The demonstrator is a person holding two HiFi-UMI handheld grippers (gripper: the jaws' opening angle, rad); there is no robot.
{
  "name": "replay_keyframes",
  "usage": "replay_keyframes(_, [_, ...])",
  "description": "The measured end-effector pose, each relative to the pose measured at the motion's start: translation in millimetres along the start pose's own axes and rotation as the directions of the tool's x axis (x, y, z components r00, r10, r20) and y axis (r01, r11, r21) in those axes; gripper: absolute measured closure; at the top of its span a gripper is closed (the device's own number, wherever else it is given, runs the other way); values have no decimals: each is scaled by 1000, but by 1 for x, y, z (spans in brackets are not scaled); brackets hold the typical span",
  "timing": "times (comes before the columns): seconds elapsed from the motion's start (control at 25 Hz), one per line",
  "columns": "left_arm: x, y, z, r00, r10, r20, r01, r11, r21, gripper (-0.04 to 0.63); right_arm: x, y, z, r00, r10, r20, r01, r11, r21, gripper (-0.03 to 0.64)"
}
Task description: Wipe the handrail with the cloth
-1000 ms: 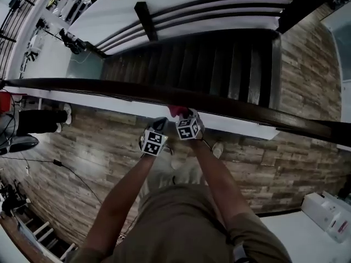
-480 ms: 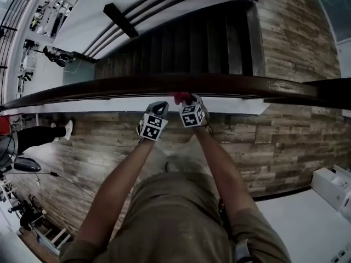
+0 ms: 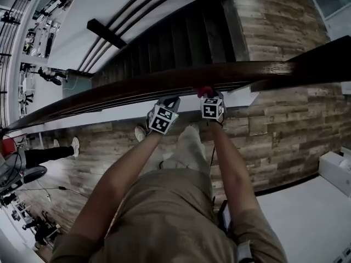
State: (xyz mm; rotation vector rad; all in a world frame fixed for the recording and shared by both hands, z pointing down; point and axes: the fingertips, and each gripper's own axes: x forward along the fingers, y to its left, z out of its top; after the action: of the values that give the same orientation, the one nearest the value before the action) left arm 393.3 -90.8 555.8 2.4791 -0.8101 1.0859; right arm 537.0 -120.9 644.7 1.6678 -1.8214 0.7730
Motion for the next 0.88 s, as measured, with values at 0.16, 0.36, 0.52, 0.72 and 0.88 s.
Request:
replay_keyframes(0.16, [28,-37,31,999,-49,-6,49,998,31,578,-11,-102,-11,993,-120,-20,122,983,135,541])
replay_keyframes(0.36, [38,-71,44,996,-86,-34,89,992,89,578,-21,-194,-17,972,-232,-41,235,941,245,541])
replay_keyframes(0.52, [27,-66,44,997,-72,-35,75,993,87,578,-29,-237,-22,946,-319,-51,318,890,328,541])
replay_keyframes(0.72, [-2,-34,28,998,-18,-55,21,999,39,578,-46,-214,-26,950,-307,-57,309,893,329,541])
replay_keyframes(0.88, [-35,0,-5,998,25,-62,-26,999,-26,578,-57,-132,-34,977,-209,-39,212,945,250,541])
